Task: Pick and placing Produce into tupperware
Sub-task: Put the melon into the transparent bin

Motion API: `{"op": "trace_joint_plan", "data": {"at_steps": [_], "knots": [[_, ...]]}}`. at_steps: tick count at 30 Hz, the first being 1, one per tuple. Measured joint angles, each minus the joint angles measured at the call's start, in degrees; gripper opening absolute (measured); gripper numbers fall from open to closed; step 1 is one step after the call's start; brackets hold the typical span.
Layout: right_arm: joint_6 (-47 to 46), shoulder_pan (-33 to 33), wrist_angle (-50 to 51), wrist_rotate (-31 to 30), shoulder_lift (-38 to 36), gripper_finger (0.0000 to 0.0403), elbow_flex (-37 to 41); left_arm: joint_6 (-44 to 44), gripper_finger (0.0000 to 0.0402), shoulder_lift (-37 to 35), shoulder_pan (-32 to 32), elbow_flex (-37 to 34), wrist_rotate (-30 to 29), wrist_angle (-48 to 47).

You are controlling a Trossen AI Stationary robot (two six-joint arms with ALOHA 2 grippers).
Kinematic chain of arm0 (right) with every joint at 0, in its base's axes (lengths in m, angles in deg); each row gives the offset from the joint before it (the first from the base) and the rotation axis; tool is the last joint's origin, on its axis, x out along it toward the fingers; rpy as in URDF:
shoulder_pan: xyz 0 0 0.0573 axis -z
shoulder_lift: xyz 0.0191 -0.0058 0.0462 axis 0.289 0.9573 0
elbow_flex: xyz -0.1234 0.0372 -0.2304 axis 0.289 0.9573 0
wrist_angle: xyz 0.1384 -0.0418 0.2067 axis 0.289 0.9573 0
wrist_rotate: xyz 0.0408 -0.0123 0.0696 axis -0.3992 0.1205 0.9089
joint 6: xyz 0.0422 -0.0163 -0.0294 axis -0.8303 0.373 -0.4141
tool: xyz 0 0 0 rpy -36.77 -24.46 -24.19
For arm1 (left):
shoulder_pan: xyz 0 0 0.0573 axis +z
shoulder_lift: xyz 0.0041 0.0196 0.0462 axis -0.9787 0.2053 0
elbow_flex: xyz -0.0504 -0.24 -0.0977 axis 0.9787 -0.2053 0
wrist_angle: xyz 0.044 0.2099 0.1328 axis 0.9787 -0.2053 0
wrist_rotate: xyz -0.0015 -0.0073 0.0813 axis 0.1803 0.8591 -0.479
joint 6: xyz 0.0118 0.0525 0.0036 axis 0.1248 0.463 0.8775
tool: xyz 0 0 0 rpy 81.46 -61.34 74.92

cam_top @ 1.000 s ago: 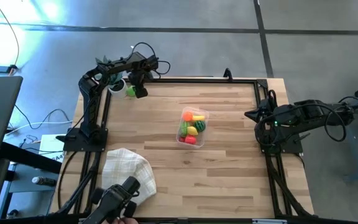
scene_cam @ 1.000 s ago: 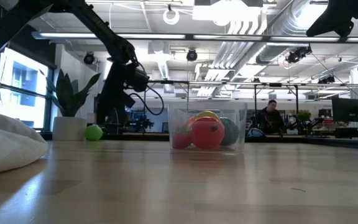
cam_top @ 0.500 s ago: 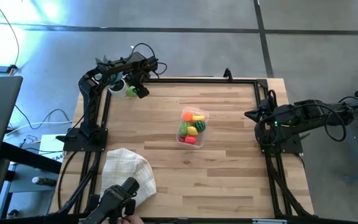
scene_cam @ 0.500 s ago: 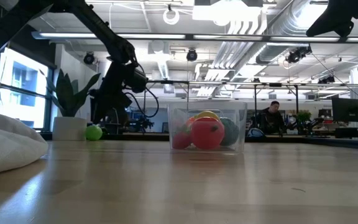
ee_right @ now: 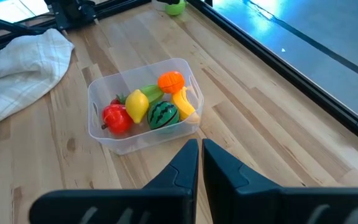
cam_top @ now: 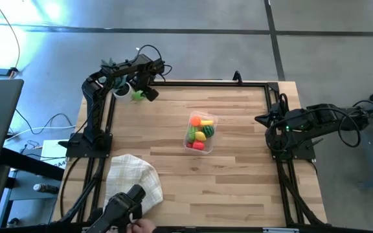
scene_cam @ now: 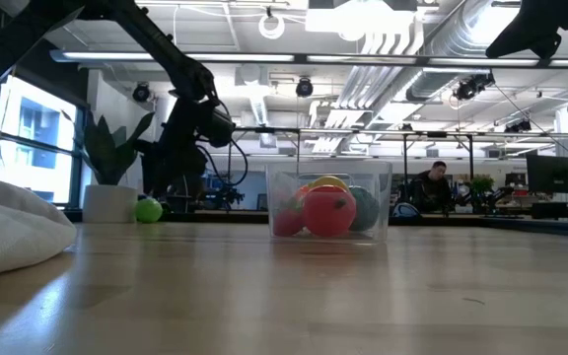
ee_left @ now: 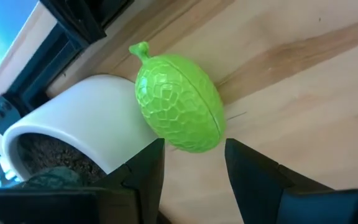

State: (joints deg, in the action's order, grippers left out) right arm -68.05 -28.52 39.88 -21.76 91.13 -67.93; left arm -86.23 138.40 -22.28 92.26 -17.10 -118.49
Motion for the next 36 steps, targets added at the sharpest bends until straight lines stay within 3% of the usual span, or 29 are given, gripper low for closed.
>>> {"op": "trace_joint_plan", "data": {"at_steps": [9,36], "knots": [[-0.1,0.0,0.0,0.0,0.0,0.0011,0.0,-6.8,0.0156,0.0,0.0,0.0,1.1,0.9],[-0.1,0.0,0.0,0.0,0.0,0.0011,0.0,-9.2,0.0156,0.6,2.3,-0.1,1.0,3.1]]}}
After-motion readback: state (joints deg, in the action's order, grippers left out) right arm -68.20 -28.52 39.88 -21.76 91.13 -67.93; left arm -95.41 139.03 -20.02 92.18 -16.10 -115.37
